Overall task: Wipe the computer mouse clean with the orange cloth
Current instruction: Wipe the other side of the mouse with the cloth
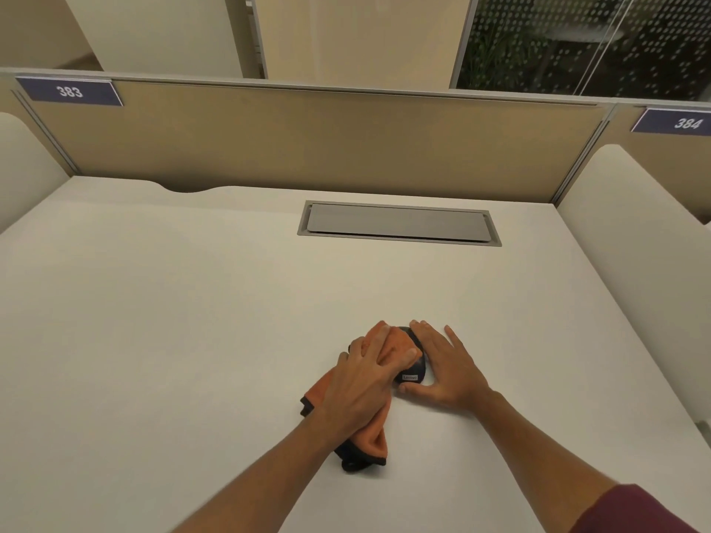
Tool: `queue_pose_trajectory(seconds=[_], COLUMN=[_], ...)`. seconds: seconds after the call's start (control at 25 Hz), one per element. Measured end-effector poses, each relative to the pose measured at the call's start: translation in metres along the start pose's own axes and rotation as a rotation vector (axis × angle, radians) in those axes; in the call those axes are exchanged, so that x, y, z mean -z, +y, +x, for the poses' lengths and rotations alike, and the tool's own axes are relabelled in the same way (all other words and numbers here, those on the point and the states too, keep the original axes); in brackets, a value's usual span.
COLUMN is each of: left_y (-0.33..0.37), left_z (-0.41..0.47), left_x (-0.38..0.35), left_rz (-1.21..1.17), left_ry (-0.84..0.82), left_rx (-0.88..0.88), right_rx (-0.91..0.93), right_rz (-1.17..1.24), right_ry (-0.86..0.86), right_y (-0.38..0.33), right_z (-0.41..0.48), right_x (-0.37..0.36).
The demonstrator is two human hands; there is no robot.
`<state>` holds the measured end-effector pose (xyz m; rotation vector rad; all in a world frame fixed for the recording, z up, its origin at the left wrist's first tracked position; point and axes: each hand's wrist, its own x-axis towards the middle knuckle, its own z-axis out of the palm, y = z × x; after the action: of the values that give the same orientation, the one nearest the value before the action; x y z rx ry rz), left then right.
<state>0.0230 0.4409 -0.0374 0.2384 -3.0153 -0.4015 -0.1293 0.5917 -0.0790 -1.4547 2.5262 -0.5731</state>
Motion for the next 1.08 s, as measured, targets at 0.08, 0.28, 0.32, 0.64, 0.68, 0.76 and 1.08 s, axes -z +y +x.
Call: queue_pose_trajectory(seconds=[0.08, 0.28, 0.32, 0.64, 0.68, 0.76, 1.08], left_y=[-0.002, -0.014, -0.017, 0.001, 0.007, 0.016, -0.002], left_z=[-0.007, -0.022, -0.025, -0.021, -0.017, -0.01, -0.027], left_x=[0.0, 0.002, 0.001, 0.011, 0.009, 0.006, 0.005], left_rz=[0.032, 0.113, 0.119, -0.03, -0.011, 0.016, 0.119], left_ry=[0.0, -0.05, -0.065, 0.204, 0.217, 0.149, 0.089], left_rx=[-0.025, -0.122, -0.109, 0.013, -0.022, -0.032, -0.118], right_rx=[-0.006, 0.011, 0.009, 0.015, 0.017, 0.023, 0.026], right_rz=[0.01, 0.004, 0.003, 0.012, 0.018, 0.023, 0.013], right_ry=[0.0, 0.004, 0.004, -0.012, -0.004, 0.007, 0.003], right_y=[-0.001, -0.002, -0.002, -0.003, -0.004, -0.005, -0.003], right_z=[-0.001, -0.001, -0.001, -0.002, -0.002, -0.002, -0.002], right_x=[0.001, 0.002, 0.002, 0.003, 0.003, 0.004, 0.005])
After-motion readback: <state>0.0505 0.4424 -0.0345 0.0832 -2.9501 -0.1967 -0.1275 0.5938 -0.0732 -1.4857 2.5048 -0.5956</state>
